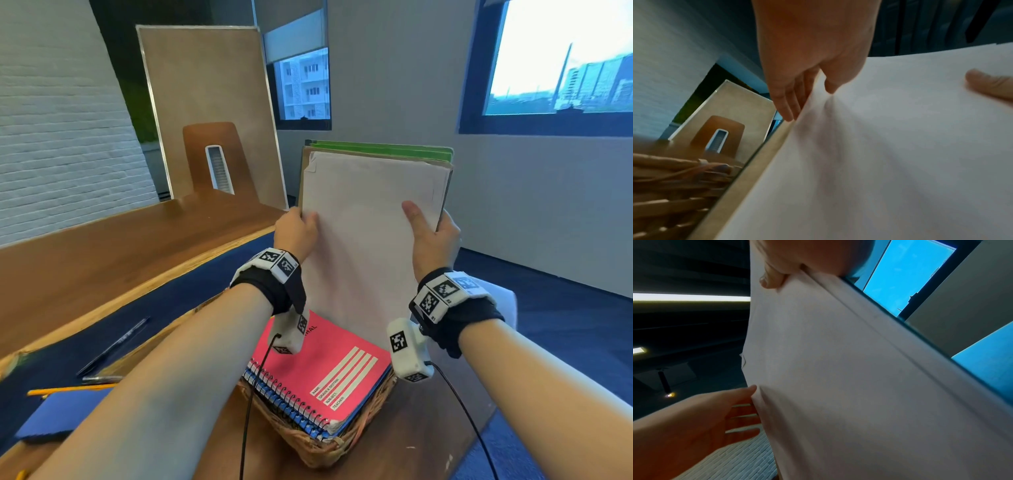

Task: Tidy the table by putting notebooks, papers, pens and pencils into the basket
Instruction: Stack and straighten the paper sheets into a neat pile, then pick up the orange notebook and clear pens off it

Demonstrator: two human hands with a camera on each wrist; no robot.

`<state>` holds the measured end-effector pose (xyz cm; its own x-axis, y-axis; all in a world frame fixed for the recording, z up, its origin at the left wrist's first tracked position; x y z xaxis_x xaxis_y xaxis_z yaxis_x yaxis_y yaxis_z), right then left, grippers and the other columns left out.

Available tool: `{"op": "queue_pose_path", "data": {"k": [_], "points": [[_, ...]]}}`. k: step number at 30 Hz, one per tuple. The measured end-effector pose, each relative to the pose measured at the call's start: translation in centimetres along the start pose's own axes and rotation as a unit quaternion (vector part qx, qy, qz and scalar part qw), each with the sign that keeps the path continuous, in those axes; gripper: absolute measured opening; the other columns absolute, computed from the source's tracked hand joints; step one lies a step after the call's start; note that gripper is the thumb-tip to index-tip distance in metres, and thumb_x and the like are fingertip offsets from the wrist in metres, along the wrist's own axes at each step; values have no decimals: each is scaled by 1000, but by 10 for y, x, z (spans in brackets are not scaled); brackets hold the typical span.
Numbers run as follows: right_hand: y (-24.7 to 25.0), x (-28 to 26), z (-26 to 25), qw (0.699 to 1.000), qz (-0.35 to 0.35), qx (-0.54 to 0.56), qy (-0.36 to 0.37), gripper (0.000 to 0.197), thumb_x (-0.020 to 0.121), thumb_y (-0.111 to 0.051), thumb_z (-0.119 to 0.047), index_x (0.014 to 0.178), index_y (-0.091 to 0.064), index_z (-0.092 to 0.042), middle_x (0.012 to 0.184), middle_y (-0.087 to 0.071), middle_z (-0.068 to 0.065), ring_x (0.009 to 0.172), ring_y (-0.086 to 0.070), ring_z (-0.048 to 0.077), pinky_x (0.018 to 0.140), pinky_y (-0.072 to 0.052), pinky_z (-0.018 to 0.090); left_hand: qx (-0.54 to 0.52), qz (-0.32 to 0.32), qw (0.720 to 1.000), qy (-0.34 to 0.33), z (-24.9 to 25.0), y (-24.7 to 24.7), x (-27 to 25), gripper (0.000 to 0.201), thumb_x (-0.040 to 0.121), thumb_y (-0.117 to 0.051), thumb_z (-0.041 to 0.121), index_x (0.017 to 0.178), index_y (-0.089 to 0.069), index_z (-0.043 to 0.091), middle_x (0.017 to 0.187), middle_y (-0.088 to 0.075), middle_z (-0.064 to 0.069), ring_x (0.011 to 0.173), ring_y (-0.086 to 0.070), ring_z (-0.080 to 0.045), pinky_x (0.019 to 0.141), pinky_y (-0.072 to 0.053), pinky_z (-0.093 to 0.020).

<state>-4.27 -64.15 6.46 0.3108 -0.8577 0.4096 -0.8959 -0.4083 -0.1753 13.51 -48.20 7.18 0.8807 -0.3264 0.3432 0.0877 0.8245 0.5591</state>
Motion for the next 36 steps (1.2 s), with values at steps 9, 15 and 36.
{"op": "queue_pose_path", "data": {"k": [9, 15, 36], "points": [[3, 8, -2, 996, 13, -74, 37, 38, 76, -75, -39, 100, -69, -10, 98, -69, 6, 90, -65, 18, 75, -48, 24, -3, 55, 998, 14, 15, 14, 24, 24, 92, -57, 19, 112, -60, 7, 116, -61, -12, 107, -57, -28, 87, -45, -32], [5, 15, -28, 989, 49, -113, 75, 42, 75, -69, -34, 107, -59, -9, 106, -62, 8, 92, -60, 20, 81, -51, 32, 24, 36, 998, -43, 29, 22, 26, 21, 92, -53, 14, 112, -58, 12, 114, -60, -11, 103, -58, -28, 89, -50, -37], [-170, -123, -118, 945, -226, -19, 234, 48, 78, -50, -14, 125, -49, -7, 120, -50, 12, 111, -51, 20, 101, -40, 28, 198, 96, 975, -1, -40, 196, -54, 25, 82, -48, 6, 87, -71, 14, 100, -68, -8, 96, -62, -26, 85, -53, -37]]}}
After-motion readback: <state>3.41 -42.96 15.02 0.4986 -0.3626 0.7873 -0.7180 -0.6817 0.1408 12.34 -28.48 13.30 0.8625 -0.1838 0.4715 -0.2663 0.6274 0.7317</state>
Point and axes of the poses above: each hand's wrist, its own x-axis towards the middle knuckle, its own y-axis out of the back of the hand, z = x × y, the point moved 6 cm from there along x, towards the middle knuckle
